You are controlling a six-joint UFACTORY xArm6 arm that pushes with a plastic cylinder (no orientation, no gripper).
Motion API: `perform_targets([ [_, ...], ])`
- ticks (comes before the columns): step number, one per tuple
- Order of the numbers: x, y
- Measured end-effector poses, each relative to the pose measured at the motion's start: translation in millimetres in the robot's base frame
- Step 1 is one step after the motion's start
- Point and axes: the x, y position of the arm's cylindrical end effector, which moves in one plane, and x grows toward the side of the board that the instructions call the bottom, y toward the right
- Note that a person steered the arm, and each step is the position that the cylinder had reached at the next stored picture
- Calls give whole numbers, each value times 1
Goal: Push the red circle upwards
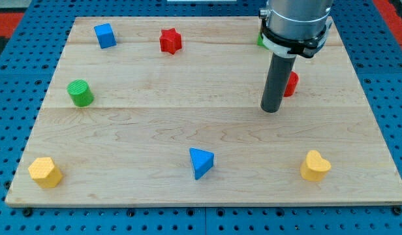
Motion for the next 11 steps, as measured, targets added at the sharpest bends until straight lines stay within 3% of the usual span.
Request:
perform_targets([
  [7,-14,16],
  [8,-65,27],
  [9,-56,40],
  [10,-58,106],
  [11,-117,128],
])
